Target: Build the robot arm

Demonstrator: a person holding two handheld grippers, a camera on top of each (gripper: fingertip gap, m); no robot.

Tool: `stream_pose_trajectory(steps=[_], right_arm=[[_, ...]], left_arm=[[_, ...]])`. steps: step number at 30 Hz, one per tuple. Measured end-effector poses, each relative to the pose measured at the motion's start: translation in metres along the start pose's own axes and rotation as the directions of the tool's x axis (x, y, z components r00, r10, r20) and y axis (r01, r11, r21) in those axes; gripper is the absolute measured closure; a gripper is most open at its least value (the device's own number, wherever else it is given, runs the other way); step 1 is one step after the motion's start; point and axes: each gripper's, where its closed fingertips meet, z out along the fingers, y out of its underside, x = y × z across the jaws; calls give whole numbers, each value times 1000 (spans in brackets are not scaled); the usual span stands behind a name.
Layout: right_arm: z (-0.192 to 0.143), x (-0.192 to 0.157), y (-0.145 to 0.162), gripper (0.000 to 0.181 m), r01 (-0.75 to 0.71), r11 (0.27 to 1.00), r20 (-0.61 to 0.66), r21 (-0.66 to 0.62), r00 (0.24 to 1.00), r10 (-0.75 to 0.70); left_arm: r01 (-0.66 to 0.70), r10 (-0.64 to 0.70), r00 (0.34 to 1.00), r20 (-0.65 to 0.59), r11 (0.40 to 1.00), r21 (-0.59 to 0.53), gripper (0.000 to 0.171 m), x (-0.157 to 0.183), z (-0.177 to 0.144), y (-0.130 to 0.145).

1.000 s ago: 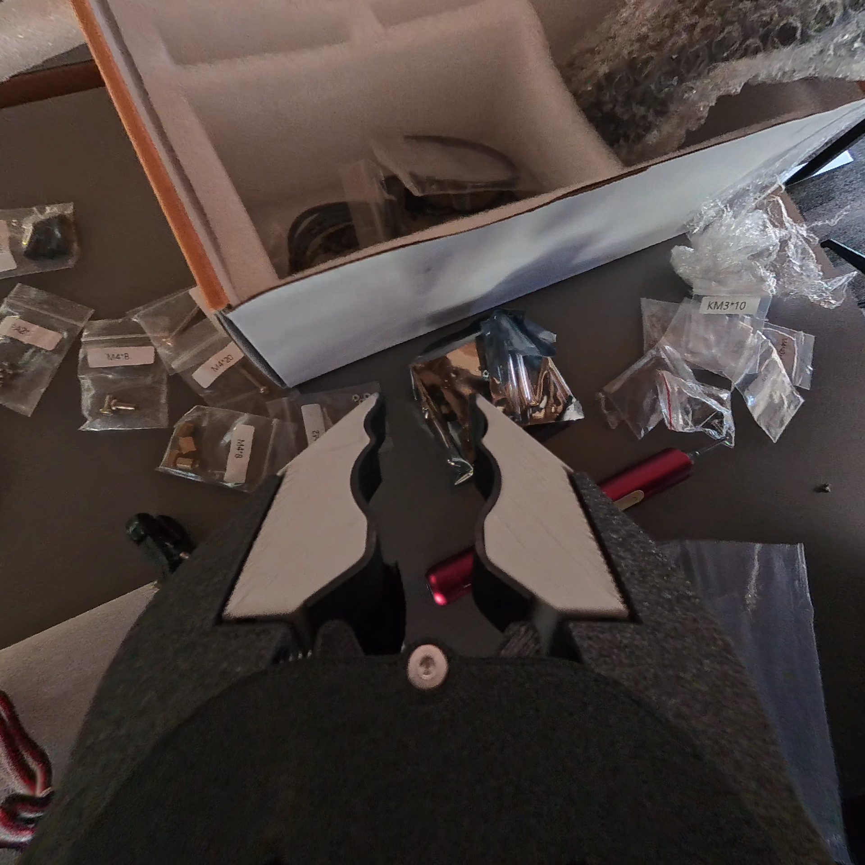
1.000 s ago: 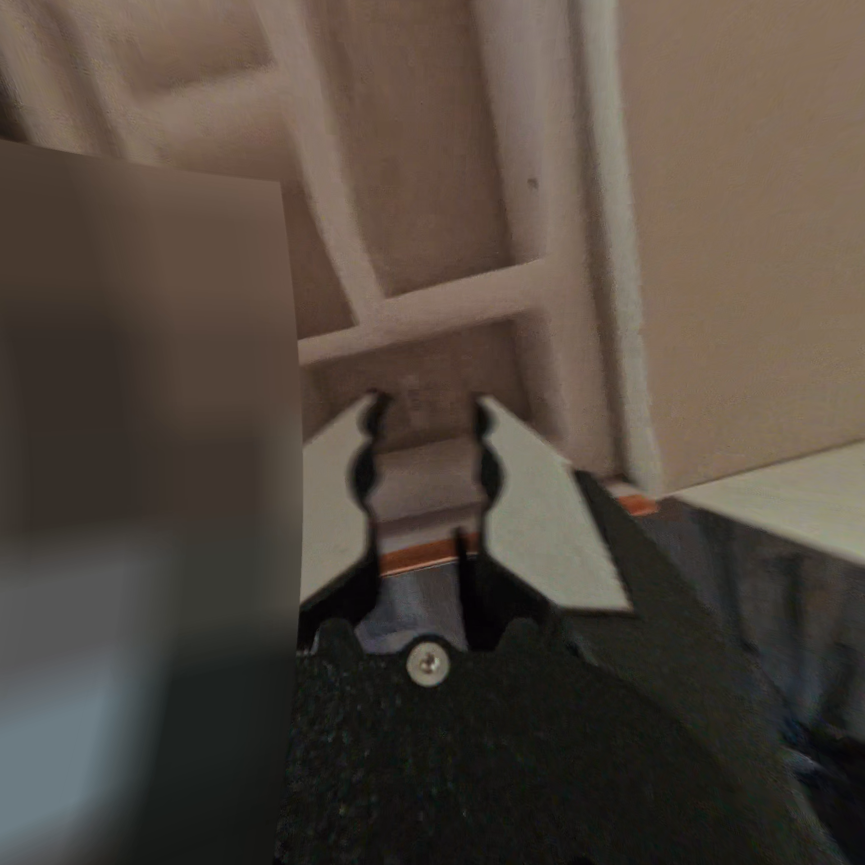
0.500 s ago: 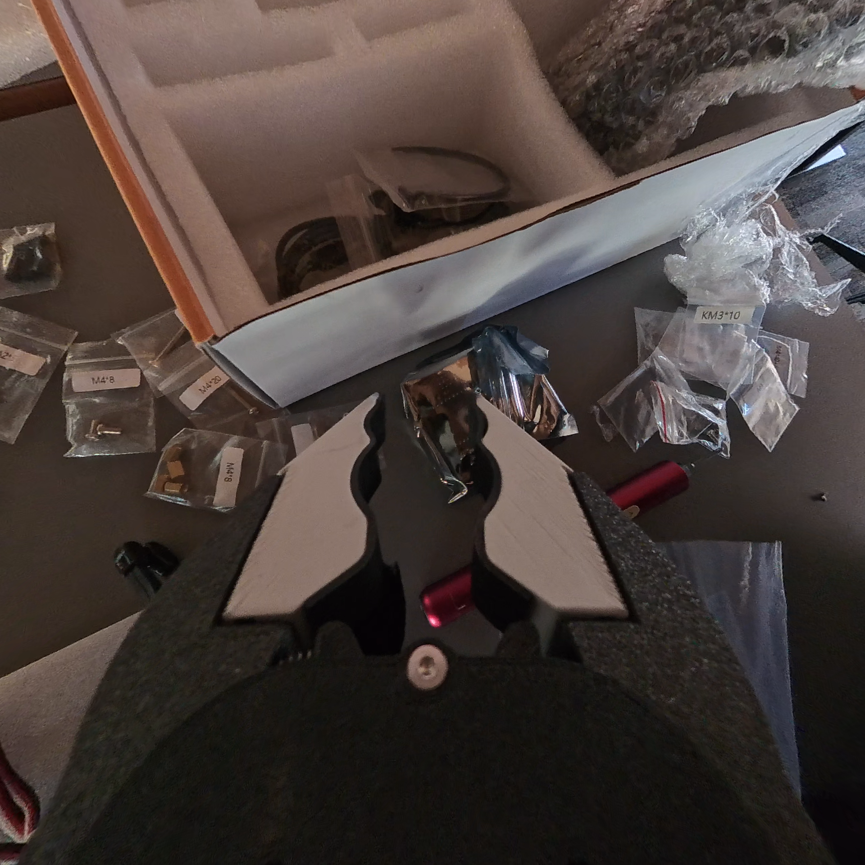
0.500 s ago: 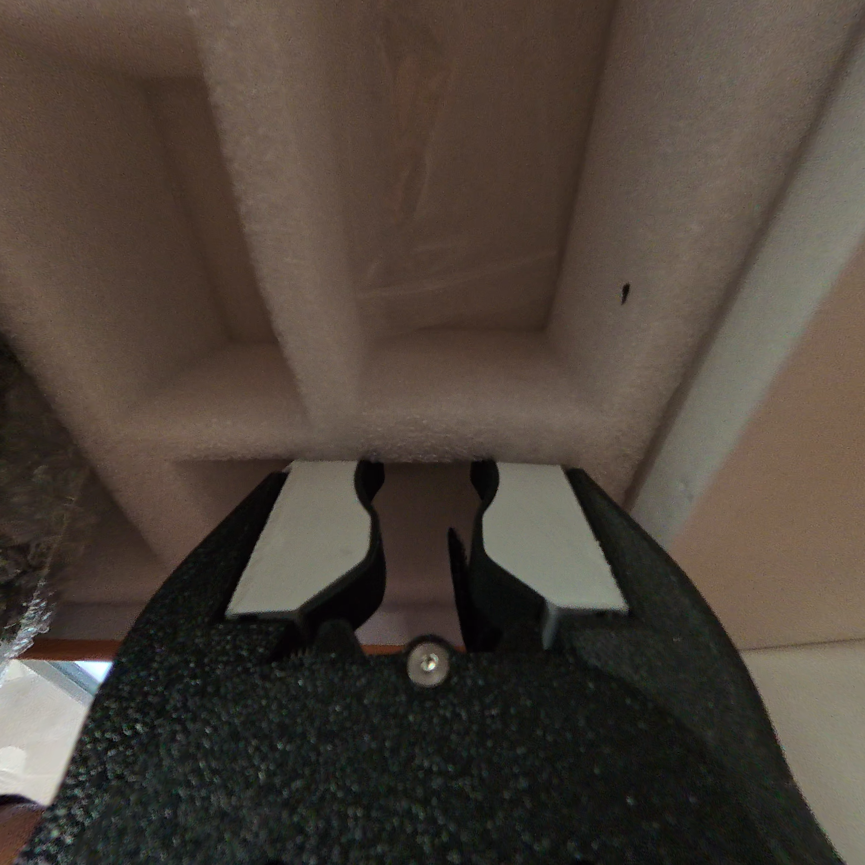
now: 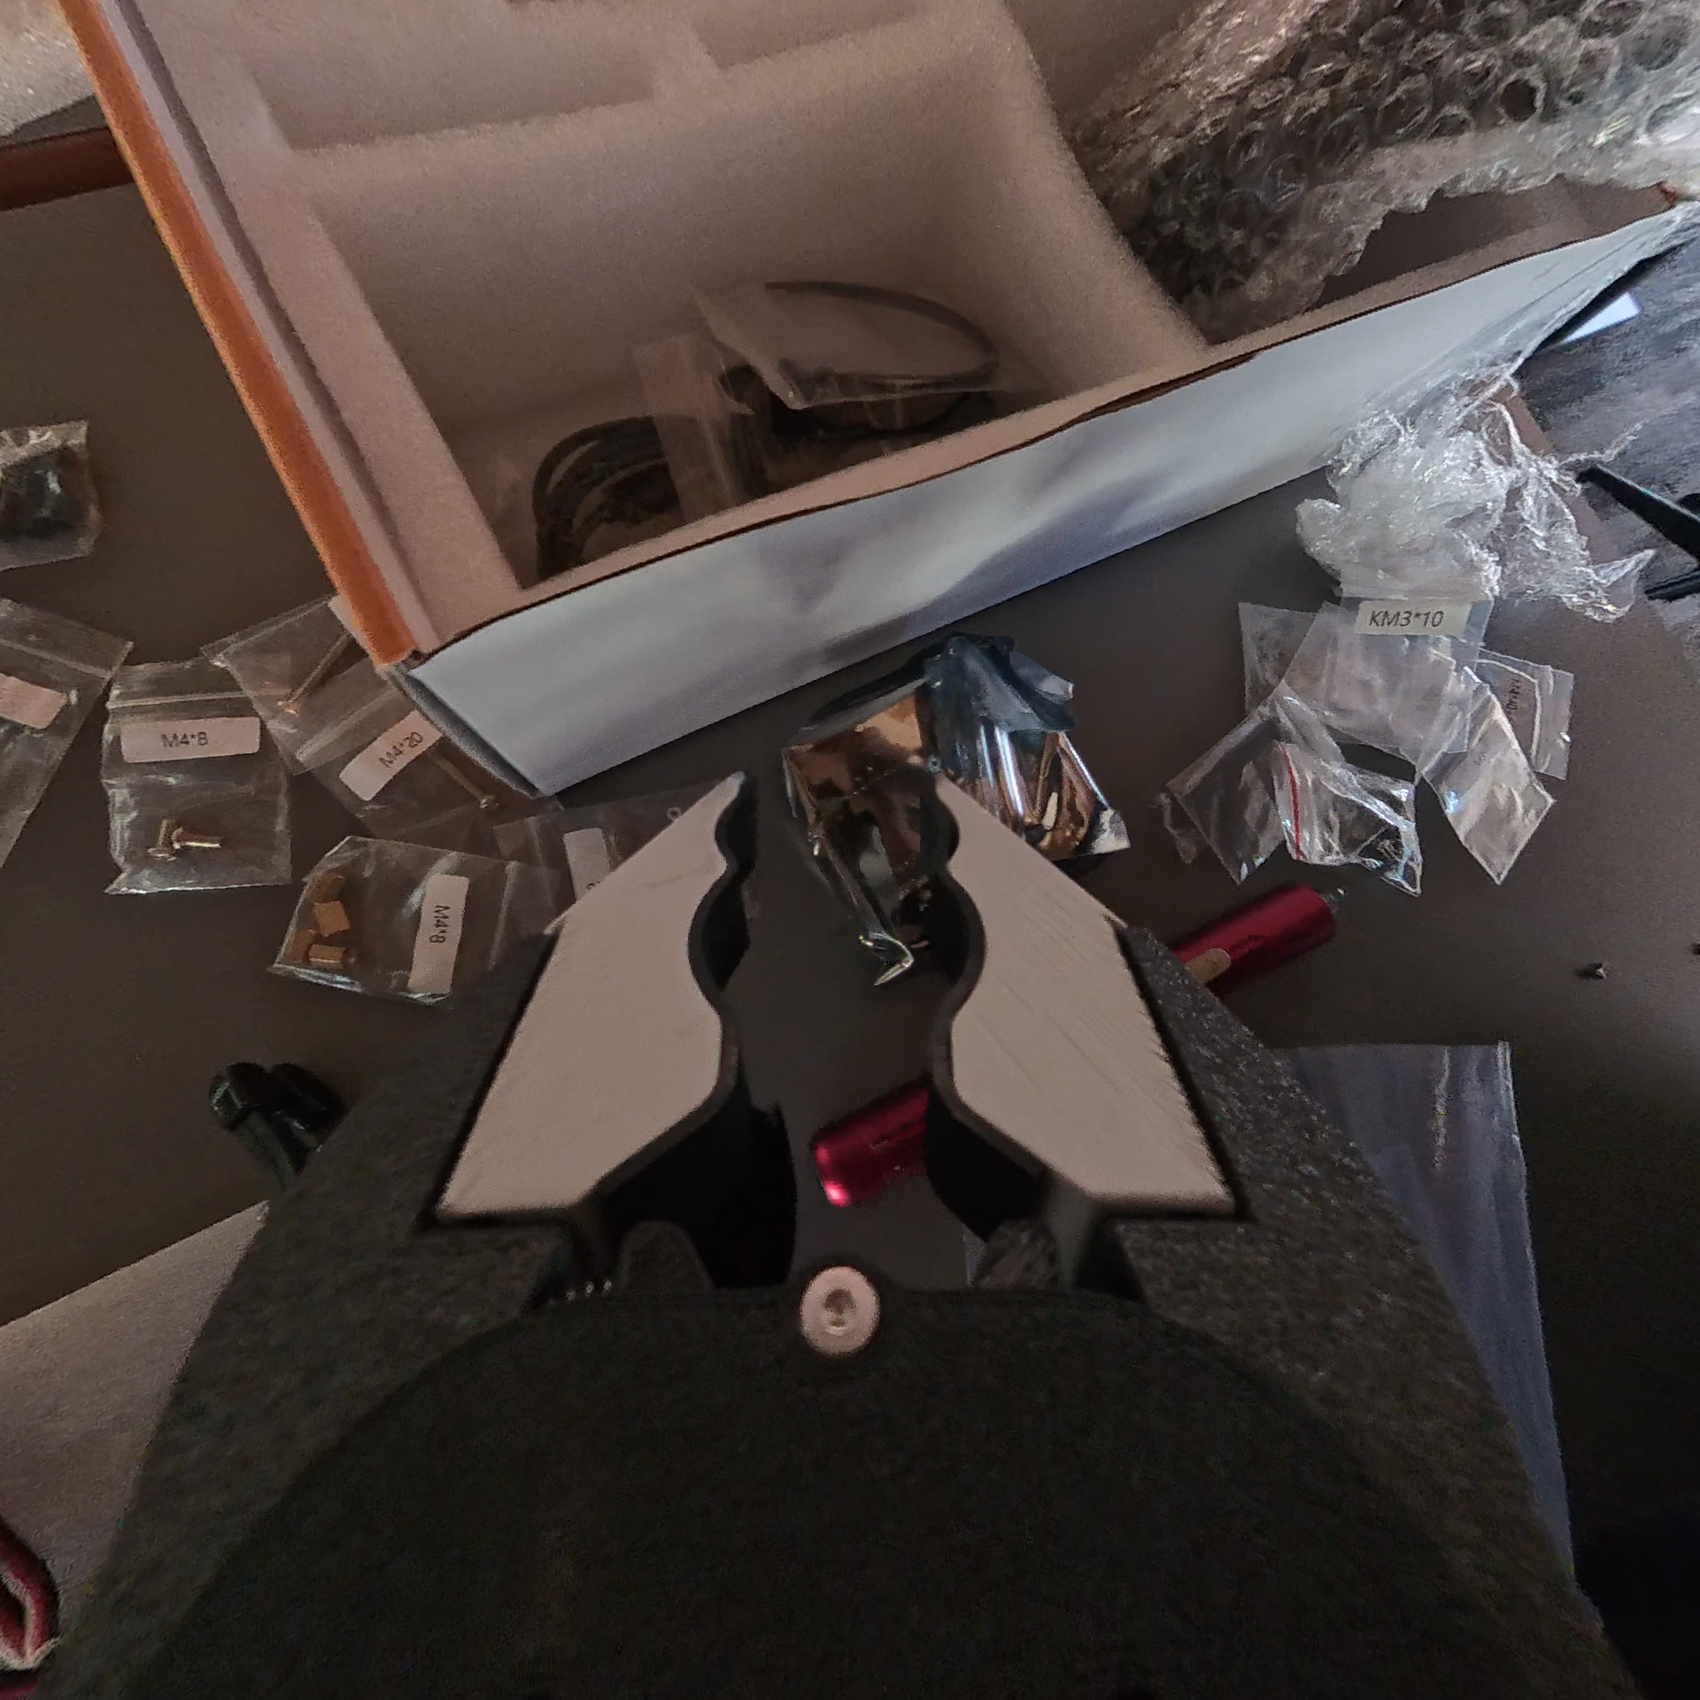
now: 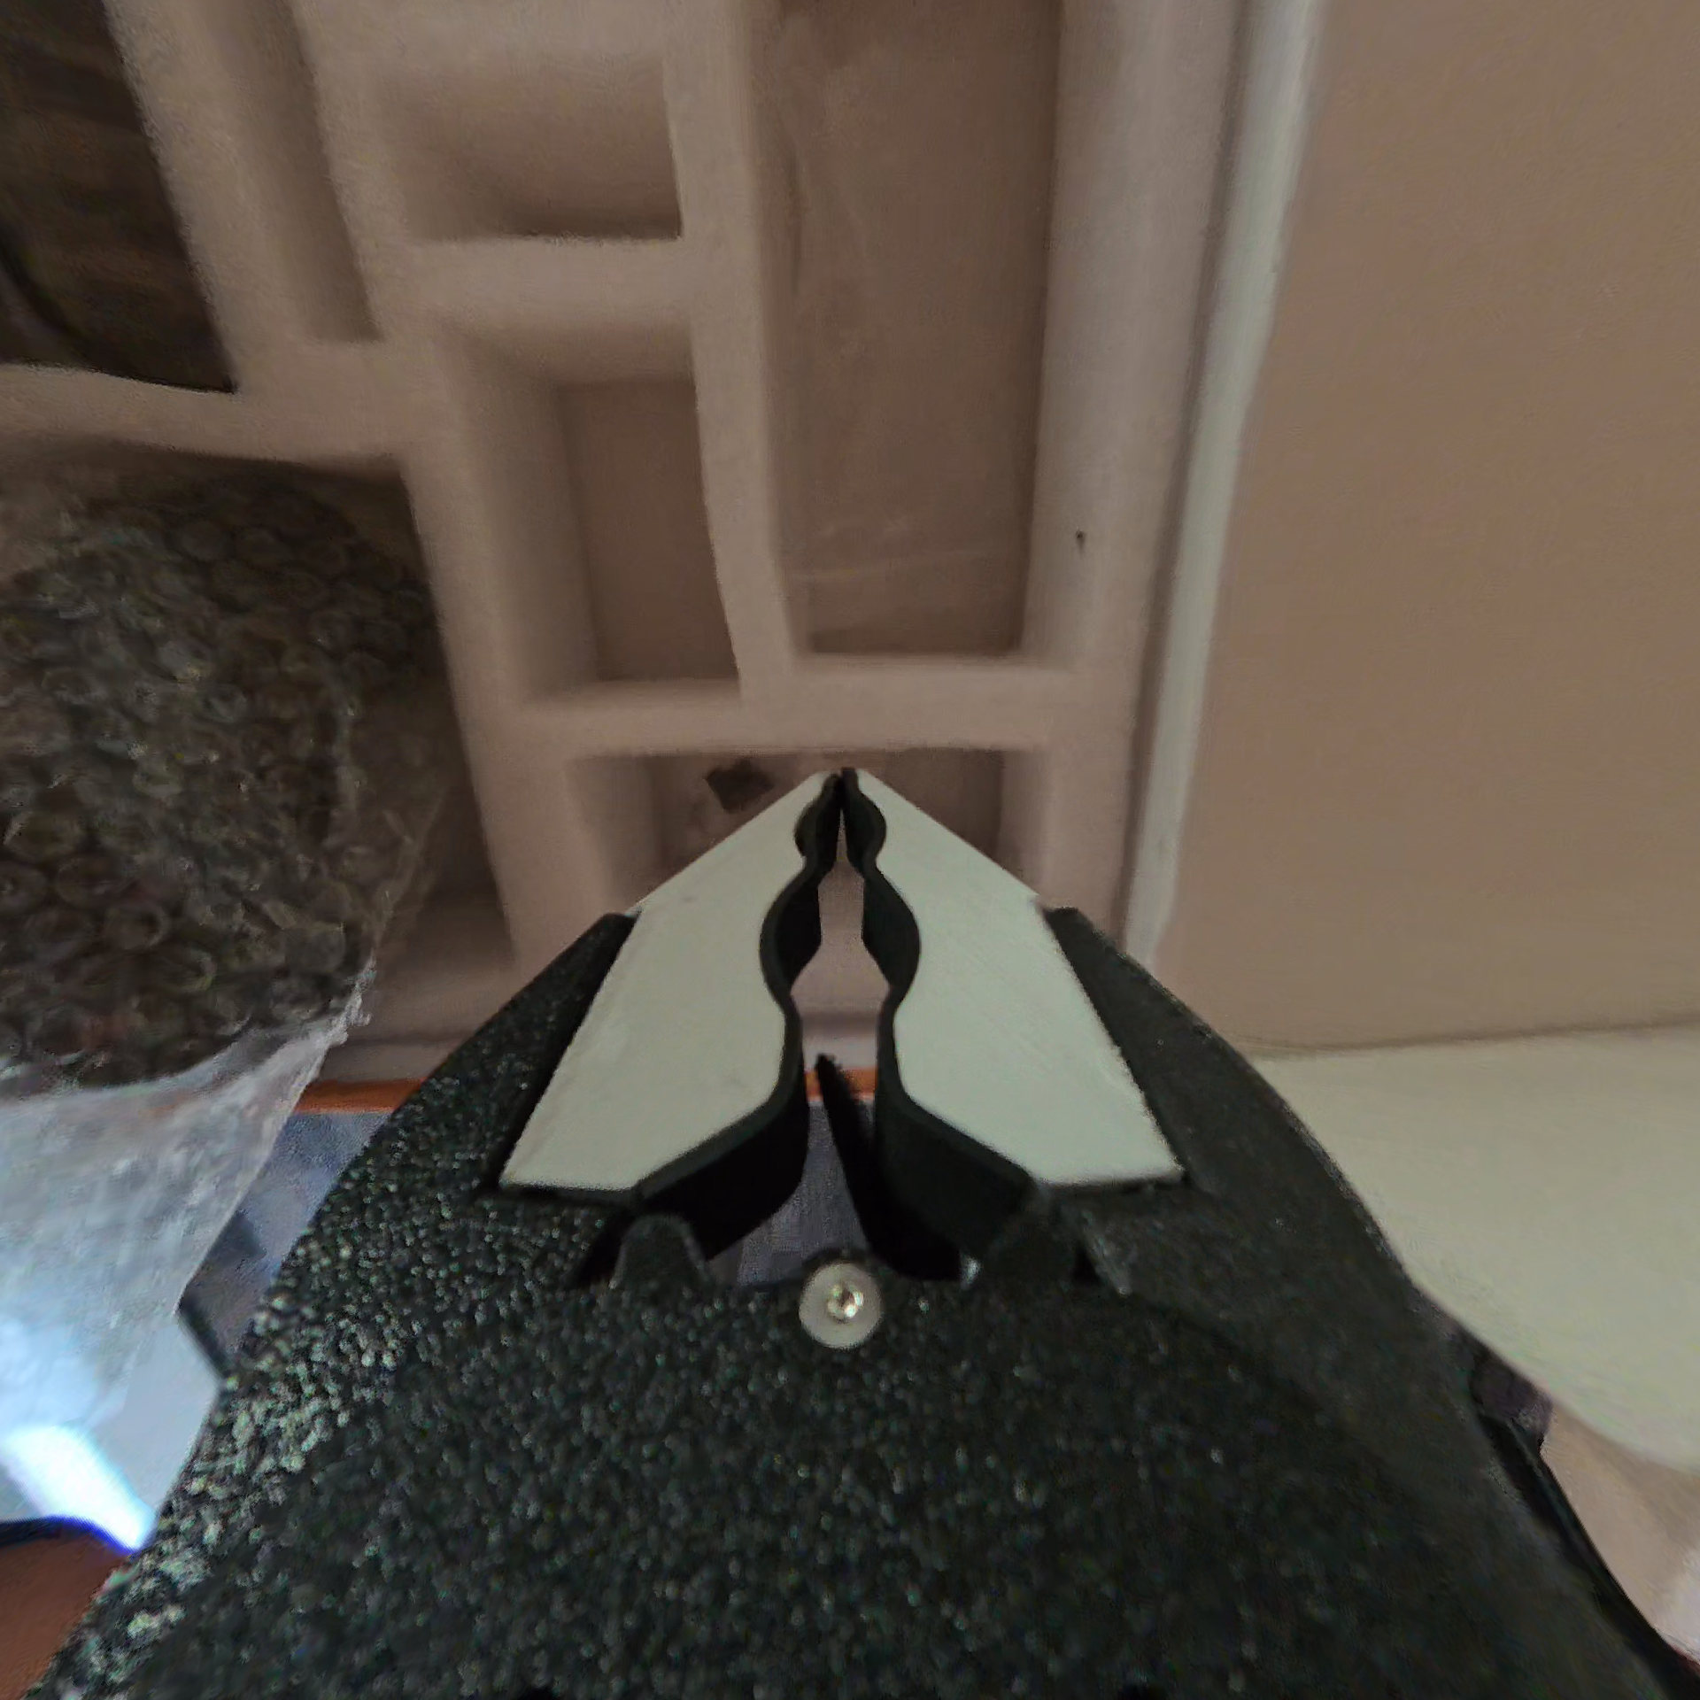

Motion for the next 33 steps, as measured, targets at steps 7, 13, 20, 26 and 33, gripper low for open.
stream_pose_trajectory(steps=[7,13,20,26,33], right_arm=[[55,1,35,118,-15,951,-2,-310,1000,15],[58,-10,27,153,49,955,43,-292,998,-39],[38,-17,28,181,67,974,33,-215,998,-61],[-41,-17,19,181,-34,998,11,49,999,34],[-168,-69,-36,181,-112,677,179,728,983,-31]], left_arm=[[-45,44,999,21,999,11,137,5,-7,0],[-33,32,999,38,999,28,137,0,-15,2],[-17,14,999,51,999,48,138,-3,-24,2],[-17,13,999,50,997,76,137,3,-33,1],[1,-2,1000,6,989,148,138,19,-46,-10]])
